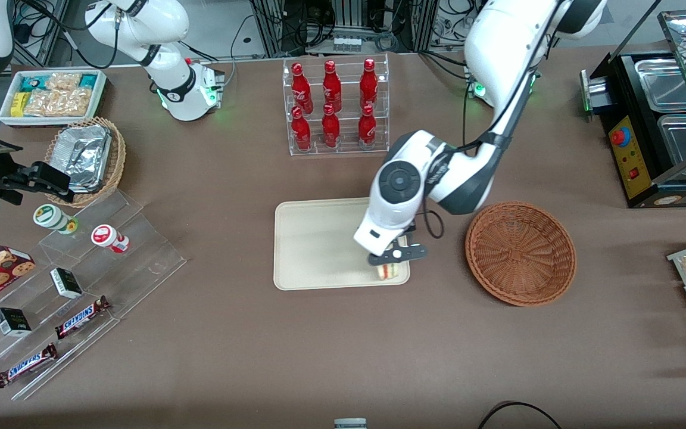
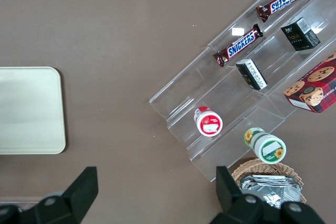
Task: Place sandwich from basket to tray
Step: 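Lift the sandwich and carry it over the white tray, then lower the sandwich onto the tray and open the left gripper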
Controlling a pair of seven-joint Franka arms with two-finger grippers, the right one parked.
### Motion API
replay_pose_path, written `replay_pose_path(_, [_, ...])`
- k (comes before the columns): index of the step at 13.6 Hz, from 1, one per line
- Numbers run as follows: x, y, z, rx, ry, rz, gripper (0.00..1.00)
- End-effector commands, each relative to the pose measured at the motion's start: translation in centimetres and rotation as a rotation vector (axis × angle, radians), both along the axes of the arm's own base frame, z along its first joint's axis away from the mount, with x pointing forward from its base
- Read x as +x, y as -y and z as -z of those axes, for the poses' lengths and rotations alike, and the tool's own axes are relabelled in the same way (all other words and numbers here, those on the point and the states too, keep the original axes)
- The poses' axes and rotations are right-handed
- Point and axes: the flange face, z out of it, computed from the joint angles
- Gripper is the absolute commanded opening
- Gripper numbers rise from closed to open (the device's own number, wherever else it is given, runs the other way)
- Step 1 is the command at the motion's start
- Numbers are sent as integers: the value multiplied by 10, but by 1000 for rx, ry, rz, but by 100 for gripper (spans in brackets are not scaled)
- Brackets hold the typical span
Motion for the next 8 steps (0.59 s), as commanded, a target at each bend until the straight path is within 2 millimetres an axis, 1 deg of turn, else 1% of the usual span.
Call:
replay_pose_path(1, [2, 29, 10, -15, 16, -12, 0])
replay_pose_path(3, [-5, 52, 19, -27, 27, -26, 0])
replay_pose_path(4, [-4, 57, 23, -29, 26, -40, 0])
replay_pose_path(5, [-4, 60, 33, -24, 18, -45, 0])
replay_pose_path(6, [-13, 69, 37, -19, 14, -28, 0])
replay_pose_path(8, [-17, 72, 45, -8, -1, -24, 0])
